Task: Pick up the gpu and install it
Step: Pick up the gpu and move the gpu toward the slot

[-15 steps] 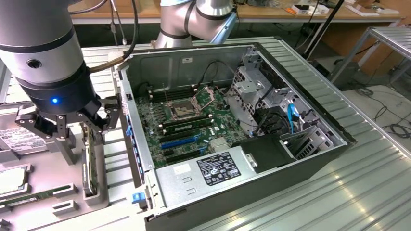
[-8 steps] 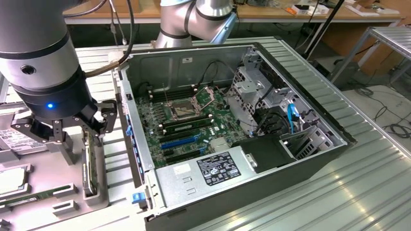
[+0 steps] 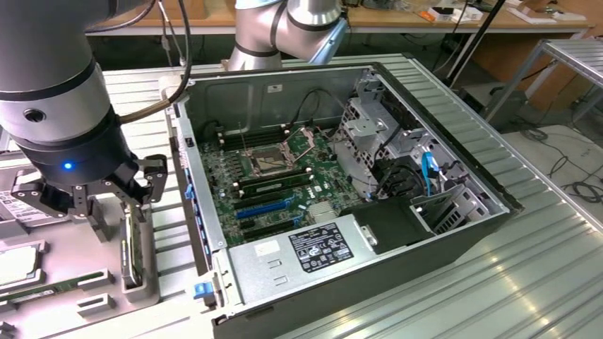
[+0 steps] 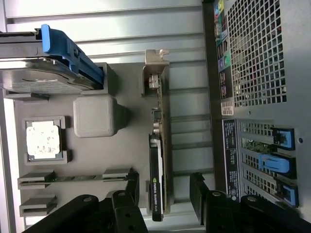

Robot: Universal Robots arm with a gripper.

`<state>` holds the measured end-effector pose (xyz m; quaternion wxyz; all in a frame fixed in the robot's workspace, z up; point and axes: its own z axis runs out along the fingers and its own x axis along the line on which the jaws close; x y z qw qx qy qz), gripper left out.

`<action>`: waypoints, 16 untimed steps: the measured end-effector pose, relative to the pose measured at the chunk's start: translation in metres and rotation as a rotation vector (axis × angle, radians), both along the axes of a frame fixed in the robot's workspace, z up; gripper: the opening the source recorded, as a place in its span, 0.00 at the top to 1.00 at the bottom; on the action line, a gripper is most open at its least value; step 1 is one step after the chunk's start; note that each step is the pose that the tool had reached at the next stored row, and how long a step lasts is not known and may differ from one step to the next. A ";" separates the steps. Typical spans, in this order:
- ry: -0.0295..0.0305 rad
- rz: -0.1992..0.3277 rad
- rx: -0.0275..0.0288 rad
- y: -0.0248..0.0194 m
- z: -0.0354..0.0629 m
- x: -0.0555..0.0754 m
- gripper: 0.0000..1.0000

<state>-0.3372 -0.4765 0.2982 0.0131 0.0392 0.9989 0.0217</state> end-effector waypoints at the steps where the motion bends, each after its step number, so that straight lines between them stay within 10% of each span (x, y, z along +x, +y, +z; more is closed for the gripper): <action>1: -0.0001 0.000 0.0001 -0.0003 -0.0008 0.000 0.46; 16: -0.0004 0.000 0.0000 -0.0024 -0.0119 -0.005 0.46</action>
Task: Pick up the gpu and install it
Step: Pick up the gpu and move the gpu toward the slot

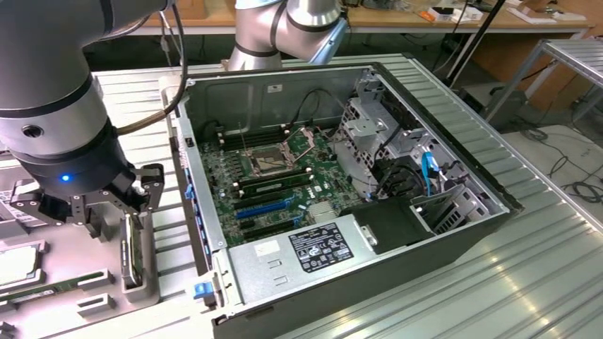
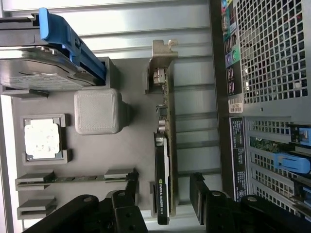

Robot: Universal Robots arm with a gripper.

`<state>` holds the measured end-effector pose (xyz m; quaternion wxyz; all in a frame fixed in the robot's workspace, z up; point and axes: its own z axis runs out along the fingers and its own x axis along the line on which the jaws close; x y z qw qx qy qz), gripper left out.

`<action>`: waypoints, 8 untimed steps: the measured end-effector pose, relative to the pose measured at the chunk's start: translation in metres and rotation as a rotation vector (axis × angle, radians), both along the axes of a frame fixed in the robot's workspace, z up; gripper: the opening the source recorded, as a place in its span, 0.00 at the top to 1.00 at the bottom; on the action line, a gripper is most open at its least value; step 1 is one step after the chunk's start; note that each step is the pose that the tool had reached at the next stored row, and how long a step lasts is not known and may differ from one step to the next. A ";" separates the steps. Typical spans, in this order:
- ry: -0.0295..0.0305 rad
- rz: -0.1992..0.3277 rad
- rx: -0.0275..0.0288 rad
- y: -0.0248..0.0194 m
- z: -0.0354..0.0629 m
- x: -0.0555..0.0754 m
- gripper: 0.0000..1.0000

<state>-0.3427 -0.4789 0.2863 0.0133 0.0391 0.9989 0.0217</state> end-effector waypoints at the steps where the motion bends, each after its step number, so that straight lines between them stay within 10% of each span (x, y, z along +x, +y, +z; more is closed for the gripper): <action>1: 0.0000 0.000 0.0000 -0.0001 -0.0006 0.000 0.46; 8: -0.0004 0.000 0.0000 -0.0004 -0.0053 -0.002 0.46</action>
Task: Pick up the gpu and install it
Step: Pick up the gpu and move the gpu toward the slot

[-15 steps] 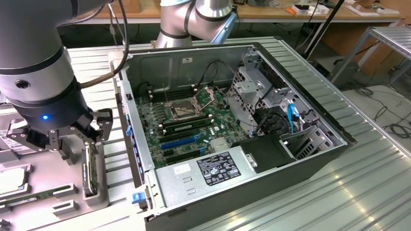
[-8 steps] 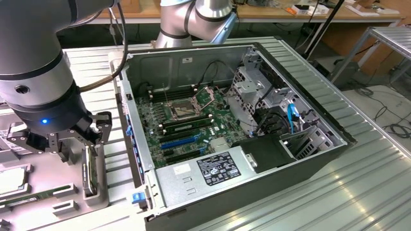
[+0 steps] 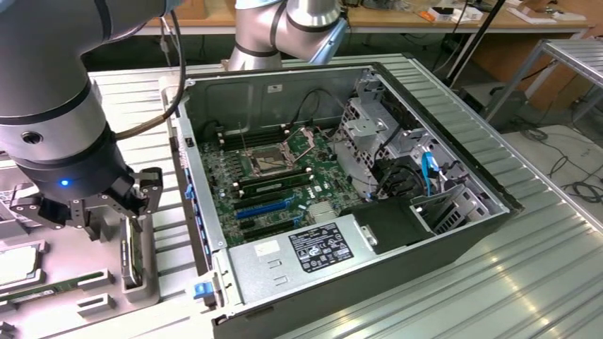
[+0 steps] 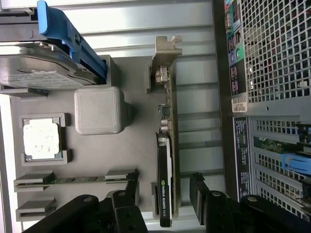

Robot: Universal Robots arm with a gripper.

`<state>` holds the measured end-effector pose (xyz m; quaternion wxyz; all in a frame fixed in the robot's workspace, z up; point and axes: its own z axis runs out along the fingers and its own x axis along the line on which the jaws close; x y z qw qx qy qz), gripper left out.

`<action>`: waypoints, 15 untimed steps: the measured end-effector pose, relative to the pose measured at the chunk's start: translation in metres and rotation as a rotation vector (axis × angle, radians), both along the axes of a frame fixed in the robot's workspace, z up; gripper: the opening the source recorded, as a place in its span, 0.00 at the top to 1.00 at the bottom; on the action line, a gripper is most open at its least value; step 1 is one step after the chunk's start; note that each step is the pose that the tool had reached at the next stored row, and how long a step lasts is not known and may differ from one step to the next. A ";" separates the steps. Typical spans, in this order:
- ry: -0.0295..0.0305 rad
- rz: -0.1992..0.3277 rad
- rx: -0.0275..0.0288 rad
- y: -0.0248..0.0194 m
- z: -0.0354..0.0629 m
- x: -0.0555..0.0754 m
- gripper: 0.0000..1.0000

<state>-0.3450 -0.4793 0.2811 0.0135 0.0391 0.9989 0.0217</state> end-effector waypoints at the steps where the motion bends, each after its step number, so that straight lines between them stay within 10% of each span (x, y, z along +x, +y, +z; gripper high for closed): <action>1: 0.0000 0.000 0.0000 0.0000 -0.0007 0.000 0.46; 15: -0.0005 0.001 0.0001 -0.0010 -0.0159 -0.003 0.46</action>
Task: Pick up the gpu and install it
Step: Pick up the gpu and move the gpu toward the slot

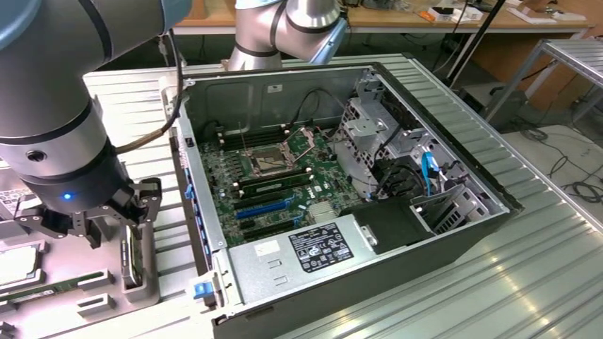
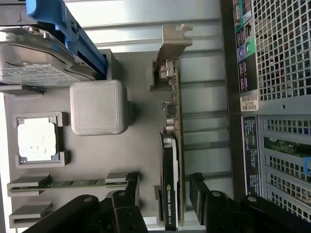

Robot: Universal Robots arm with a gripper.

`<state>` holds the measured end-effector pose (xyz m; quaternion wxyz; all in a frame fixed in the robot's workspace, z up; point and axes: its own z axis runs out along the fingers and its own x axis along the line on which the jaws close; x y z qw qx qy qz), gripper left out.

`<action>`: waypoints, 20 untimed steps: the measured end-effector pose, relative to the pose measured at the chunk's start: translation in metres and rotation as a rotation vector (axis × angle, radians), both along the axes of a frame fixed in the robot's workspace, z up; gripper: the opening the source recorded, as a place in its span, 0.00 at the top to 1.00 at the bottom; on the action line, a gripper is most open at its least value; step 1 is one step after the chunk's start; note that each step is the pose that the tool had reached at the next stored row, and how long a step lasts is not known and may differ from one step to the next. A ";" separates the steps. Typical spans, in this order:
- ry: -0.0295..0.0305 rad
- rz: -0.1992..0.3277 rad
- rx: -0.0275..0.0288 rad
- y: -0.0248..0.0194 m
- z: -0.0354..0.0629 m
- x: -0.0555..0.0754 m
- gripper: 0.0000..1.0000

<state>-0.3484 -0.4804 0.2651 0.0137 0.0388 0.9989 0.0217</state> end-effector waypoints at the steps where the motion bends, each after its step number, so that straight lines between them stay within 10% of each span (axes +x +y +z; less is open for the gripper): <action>1: 0.0000 0.000 0.0000 0.0000 -0.0032 0.000 0.46; 20: 0.0002 0.001 -0.0002 -0.0003 -0.0207 0.006 0.46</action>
